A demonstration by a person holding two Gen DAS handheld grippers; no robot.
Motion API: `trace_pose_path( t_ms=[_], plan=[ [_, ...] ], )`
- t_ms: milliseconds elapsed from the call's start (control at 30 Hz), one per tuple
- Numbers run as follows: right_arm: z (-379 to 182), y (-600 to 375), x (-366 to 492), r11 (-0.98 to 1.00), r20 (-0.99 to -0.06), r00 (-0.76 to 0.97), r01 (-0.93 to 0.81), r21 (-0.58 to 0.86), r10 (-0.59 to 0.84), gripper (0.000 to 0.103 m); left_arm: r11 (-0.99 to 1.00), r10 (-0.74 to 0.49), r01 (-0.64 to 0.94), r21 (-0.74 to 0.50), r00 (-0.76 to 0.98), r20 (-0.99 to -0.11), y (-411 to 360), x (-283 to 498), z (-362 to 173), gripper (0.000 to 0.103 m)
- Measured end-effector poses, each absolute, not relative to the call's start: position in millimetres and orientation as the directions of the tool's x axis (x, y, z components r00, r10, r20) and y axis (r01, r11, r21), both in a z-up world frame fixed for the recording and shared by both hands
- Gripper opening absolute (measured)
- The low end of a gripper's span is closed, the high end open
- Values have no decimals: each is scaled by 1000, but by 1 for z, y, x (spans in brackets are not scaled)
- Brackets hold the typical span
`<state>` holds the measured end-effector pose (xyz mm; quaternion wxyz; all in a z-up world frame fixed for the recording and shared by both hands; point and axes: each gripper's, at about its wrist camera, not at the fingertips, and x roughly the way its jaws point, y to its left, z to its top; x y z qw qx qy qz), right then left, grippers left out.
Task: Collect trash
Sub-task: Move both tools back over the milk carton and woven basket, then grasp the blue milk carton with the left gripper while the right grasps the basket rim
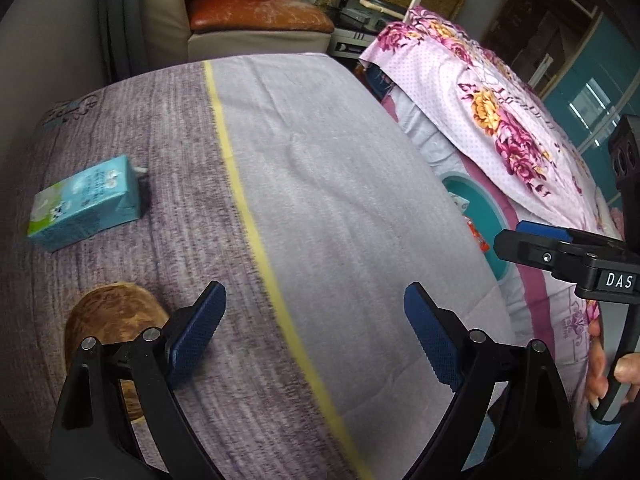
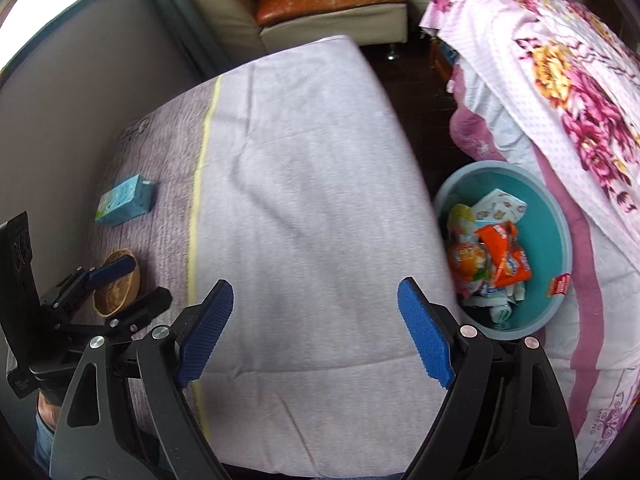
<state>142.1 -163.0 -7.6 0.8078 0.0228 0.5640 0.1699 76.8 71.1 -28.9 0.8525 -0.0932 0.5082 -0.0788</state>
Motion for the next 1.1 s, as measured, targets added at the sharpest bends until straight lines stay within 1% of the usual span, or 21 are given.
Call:
trace_pose_path(
  t_ms=[167,267,400,567,600,633,667,700,733,800,1067,1100],
  plan=[
    [-11,-120,139,922,-910,261,-305,240,323,80,972,-185,-37,-232,488,-853,132,60,-29,91],
    [-14,-92,136,902,-911,223,-345,259,347,80,975,-139,-84,-207,500,-855,164,49,-30,91],
    [-24,-52,131,879,-920,161,-391,273,357,80,965,-113,-149,-215,501,-858,207,35,-37,91],
    [-40,-9,125,846,-918,70,-420,328,391,80,960,-87,-190,-206,498,-863,240,21,-45,91],
    [-43,-2,123,840,-916,56,-425,337,396,77,961,-81,-190,-199,496,-865,244,18,-47,91],
    [-47,5,122,836,-915,44,-428,344,400,71,964,-75,-188,-190,492,-867,247,16,-48,91],
    [-51,12,120,831,-915,29,-429,353,403,60,966,-70,-185,-181,488,-870,251,15,-49,91],
    [-56,18,119,826,-912,7,-427,369,411,54,968,-66,-182,-174,485,-872,253,13,-51,91],
    [-60,24,118,819,-908,-17,-425,386,419,53,970,-62,-177,-167,481,-874,256,12,-52,91],
    [-67,34,115,807,-903,-44,-431,403,428,43,973,-60,-169,-158,475,-878,261,12,-54,91],
    [-86,61,116,785,-880,-104,-412,462,463,39,982,-53,-138,-131,465,-884,270,20,-57,91],
    [-89,63,117,784,-879,-105,-411,464,465,33,982,-54,-133,-131,467,-882,269,25,-55,91]
  ],
)
